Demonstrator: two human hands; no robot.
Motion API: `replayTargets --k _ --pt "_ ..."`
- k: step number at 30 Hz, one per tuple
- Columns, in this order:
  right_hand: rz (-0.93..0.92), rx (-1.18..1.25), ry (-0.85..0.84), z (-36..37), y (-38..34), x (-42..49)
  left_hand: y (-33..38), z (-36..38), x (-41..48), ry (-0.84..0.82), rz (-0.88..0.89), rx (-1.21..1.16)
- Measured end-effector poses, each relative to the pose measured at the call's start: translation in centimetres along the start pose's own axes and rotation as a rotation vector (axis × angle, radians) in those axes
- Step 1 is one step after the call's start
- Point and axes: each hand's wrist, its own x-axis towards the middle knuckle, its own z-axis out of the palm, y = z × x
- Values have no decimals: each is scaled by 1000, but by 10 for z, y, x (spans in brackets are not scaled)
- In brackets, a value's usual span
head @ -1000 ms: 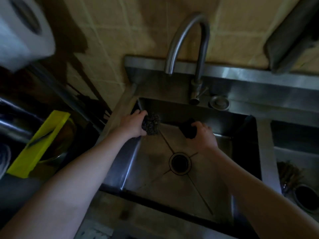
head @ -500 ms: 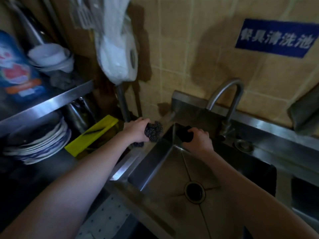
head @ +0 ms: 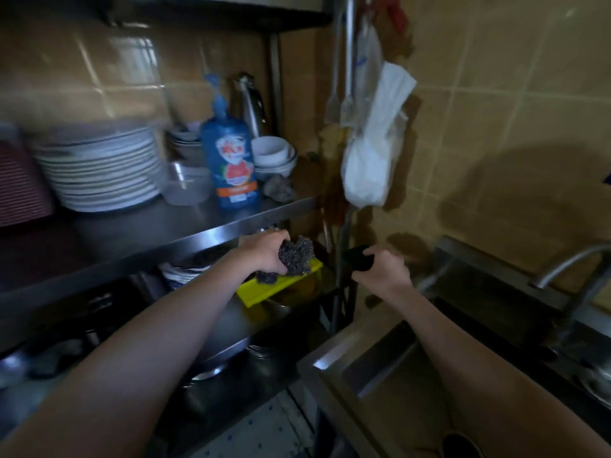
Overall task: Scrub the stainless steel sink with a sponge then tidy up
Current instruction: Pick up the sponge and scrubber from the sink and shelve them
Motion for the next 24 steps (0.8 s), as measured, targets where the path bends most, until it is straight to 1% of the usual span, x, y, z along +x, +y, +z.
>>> replayTargets --k 6,9,14,20,24 --pt "-97 -44 -3 40 -89 12 -88 -25 -48 138 -155 -41" --pt "-137 -43 -11 59 -124 16 -126 -35 -70 161 -207 -64" --pt "-204 -59 -28 86 -178 24 -182 -45 -101 160 -320 -27" --pt "-258 -51 -51 106 -226 39 -227 -52 -125 197 -371 -109" --pt "-291 -54 -38 118 -250 55 -249 -55 -125 236 -370 -185"
